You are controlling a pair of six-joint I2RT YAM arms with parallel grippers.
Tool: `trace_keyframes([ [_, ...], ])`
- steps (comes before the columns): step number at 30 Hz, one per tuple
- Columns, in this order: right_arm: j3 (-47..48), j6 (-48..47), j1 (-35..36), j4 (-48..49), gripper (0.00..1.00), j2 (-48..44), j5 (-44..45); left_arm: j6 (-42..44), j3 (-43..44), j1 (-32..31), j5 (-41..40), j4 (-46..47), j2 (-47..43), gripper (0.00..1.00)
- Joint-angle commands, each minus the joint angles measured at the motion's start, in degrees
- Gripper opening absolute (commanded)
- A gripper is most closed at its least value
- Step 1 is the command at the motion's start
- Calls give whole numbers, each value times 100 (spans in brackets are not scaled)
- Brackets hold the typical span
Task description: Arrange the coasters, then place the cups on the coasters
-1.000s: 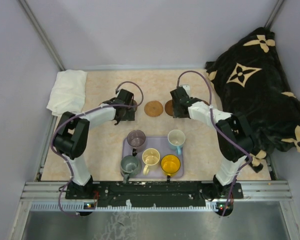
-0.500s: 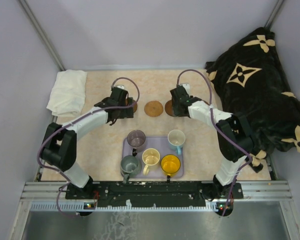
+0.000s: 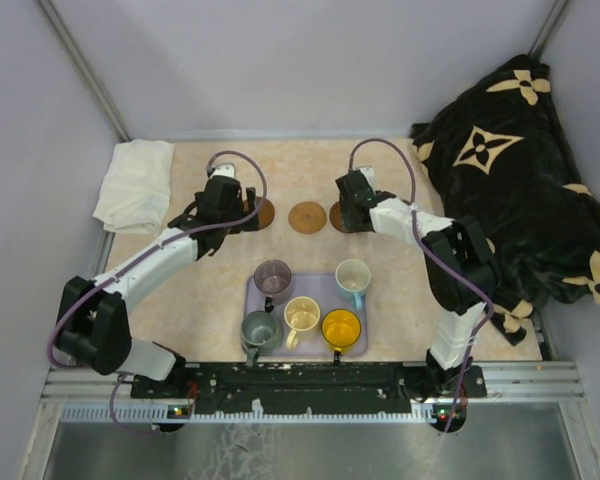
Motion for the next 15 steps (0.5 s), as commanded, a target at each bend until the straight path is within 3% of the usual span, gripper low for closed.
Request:
trace_keyframes([
  [1, 560, -105, -28, 162, 59, 248, 150, 154, -239, -12, -327, 471, -297, 99],
  [7, 1246, -156, -126, 2, 59, 778, 125, 247, -206, 25, -490, 618, -334, 99],
  [15, 1361, -129, -361, 50, 58, 957, 9, 237, -115, 65, -541, 581, -263, 99],
])
